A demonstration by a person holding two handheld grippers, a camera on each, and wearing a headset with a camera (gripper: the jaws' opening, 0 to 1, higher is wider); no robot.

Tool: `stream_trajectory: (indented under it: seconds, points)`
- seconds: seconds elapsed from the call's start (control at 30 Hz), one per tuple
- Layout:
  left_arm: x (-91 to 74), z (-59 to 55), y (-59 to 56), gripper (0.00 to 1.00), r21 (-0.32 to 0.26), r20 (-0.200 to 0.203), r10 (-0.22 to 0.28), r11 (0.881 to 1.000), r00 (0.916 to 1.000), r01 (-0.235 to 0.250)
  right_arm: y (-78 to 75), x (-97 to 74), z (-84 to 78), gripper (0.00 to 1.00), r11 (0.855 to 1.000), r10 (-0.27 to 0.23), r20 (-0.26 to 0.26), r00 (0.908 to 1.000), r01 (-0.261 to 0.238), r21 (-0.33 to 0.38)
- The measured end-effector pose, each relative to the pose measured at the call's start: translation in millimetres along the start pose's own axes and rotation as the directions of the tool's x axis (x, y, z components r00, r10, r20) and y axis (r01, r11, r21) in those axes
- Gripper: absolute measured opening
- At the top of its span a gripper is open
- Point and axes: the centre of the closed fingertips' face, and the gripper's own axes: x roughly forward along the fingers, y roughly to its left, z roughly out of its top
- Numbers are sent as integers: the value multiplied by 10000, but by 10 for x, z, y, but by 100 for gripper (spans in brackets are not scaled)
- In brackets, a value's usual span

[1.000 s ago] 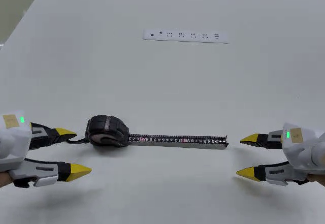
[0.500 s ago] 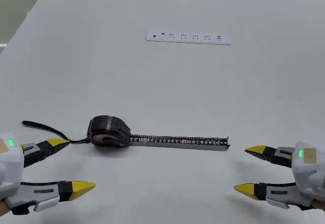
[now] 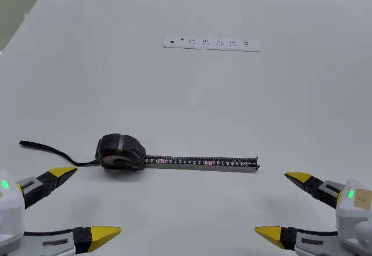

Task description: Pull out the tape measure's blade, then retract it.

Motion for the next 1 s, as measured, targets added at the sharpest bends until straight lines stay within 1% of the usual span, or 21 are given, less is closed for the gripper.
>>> stream_trajectory:
  seconds: [0.03,0.07,0.1,0.2,0.23,0.3,0.33,0.4,0.43,0.5,0.53,0.57,0.63,0.7,0.77,0.8,0.83,0.87,0.9,0.97,1.0]
  points:
    - [-4,-2,-6,85,4,-85,93,10000,9999,-93,9,-6,6,75,10000,-40,-2,10000,40,74]
    - [-17,-7,-8,87,83,-294,194,9998,9994,-191,23,-15,15,76,9999,-82,-20,10000,82,138]
    - [-26,10,-8,88,84,-325,259,9996,9991,-256,32,-20,24,77,9997,-125,-7,9999,125,230]
    - [-63,98,-18,92,-126,-240,375,9992,9990,-378,78,-30,60,80,9985,-180,-39,9998,182,510]
    - [-71,122,2,94,-192,-243,594,9980,9979,-599,75,-33,65,81,9973,-290,-54,9996,293,675]
    - [-74,134,18,99,-514,-307,814,9952,9962,-829,72,-37,71,85,9942,-440,-135,9989,452,974]
    - [-75,159,21,100,-853,-228,1012,9910,9946,-1028,70,-38,79,86,9915,-540,-105,9985,549,1176]
    - [-73,194,3,100,-936,-78,1099,9895,9939,-1101,77,-30,90,90,9900,-571,-91,9983,577,1285]
    - [-72,209,-11,100,-883,-23,1221,9886,9925,-1218,86,-23,95,91,9889,-588,-126,9982,600,1361]
    - [-59,201,-24,100,-677,-75,1379,9881,9904,-1381,109,-12,107,93,9879,-585,-173,9981,604,1431]
    - [-50,191,-28,100,-673,-113,1394,9879,9902,-1398,116,-13,116,95,9875,-619,-191,9979,640,1439]
    - [-47,171,-26,100,-787,-232,1464,9859,9890,-1478,119,-11,128,97,9871,-675,-183,9976,694,1445]
    - [-44,170,-43,100,-961,-166,1385,9856,9902,-1394,110,-8,136,100,9844,-786,-160,9968,802,1567]
    - [-50,173,-38,100,-1001,-110,1462,9841,9892,-1465,118,-7,152,100,9803,-801,-150,9967,815,1797]
    - [-52,160,-29,100,-1075,-223,1532,9821,9879,-1547,115,-8,172,100,9759,-860,-82,9963,859,2005]
    - [-53,167,-26,100,-1223,-175,1600,9794,9870,-1609,112,-12,178,100,9750,-895,-73,9960,891,2035]
    - [-52,200,-31,100,-1395,40,1644,9768,9864,-1622,112,-15,187,100,9742,-916,-56,9958,908,2067]
    - [-50,205,-40,100,-1443,103,1622,9767,9867,-1590,114,-17,189,100,9739,-918,-63,9958,911,2080]
    - [-53,194,-44,100,-1453,40,1633,9762,9866,-1610,111,-19,189,100,9733,-948,-78,9955,943,2093]
    - [-46,175,-74,100,-1255,-156,1619,9787,9867,-1626,116,-25,204,100,9733,-956,-24,9954,940,2092]
    - [-45,174,-75,100,-1027,-207,1676,9803,9856,-1688,119,-27,208,100,9732,-958,-5,9954,937,2101]
